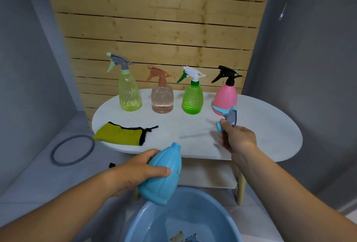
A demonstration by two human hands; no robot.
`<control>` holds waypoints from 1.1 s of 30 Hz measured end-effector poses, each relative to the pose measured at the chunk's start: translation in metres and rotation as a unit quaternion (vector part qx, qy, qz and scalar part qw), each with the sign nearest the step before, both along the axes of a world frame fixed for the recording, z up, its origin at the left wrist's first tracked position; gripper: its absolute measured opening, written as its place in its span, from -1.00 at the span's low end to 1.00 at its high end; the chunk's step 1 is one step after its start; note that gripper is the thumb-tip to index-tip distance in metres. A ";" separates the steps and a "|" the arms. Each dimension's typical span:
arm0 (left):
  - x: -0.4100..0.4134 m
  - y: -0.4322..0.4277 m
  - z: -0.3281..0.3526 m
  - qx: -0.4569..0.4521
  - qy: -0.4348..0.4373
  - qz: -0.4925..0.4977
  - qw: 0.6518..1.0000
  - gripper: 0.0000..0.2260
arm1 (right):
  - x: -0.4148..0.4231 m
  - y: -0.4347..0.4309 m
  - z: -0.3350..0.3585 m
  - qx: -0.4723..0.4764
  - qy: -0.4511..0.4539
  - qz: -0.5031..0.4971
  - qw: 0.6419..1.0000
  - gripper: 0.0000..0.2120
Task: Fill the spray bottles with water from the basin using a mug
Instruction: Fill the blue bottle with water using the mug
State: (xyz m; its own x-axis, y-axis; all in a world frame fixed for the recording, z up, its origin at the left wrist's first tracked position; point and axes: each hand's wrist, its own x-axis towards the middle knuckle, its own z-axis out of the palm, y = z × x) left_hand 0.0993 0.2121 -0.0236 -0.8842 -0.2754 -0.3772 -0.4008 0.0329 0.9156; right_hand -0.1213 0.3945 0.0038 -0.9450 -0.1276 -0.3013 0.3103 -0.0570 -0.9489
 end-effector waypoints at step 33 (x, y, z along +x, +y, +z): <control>0.015 0.032 -0.084 -0.104 -0.001 0.007 0.995 -0.35 | 0.059 0.042 -0.085 0.273 0.092 0.380 0.879 -0.75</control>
State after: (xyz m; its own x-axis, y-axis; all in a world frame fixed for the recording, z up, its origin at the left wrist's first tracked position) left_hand 0.1147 0.2443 -0.1074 -0.8786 -0.3605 -0.3133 -0.4050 0.2147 0.8888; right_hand -0.0623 0.4362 -0.0814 -0.6881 -0.6273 -0.3647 -0.1004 0.5802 -0.8083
